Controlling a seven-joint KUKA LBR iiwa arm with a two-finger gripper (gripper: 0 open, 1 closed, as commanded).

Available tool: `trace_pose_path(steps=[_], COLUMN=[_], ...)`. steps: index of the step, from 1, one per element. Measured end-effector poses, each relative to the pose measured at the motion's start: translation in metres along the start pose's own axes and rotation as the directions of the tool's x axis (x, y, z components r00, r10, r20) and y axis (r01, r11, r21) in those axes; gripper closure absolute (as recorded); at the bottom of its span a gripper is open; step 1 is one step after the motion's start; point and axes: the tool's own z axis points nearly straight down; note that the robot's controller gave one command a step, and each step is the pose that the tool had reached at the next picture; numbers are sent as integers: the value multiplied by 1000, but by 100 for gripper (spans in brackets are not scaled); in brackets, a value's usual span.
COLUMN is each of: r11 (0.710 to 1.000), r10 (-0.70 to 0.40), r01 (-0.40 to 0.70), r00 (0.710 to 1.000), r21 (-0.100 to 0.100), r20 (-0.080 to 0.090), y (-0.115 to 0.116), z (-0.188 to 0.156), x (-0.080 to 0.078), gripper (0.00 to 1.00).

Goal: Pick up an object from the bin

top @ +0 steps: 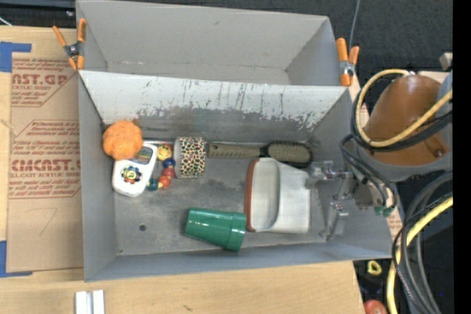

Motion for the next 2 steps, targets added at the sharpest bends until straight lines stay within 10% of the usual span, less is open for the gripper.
trace_pose_path(steps=[1, 2], r11=[1000, 822], r10=[-3, -569], r01=[3, 569], r00=[1000, 822], r21=[1, 15], r20=[8, 15], y=[1, 35], z=[-4, 70], x=[-2, -19], gripper=[0, 0])
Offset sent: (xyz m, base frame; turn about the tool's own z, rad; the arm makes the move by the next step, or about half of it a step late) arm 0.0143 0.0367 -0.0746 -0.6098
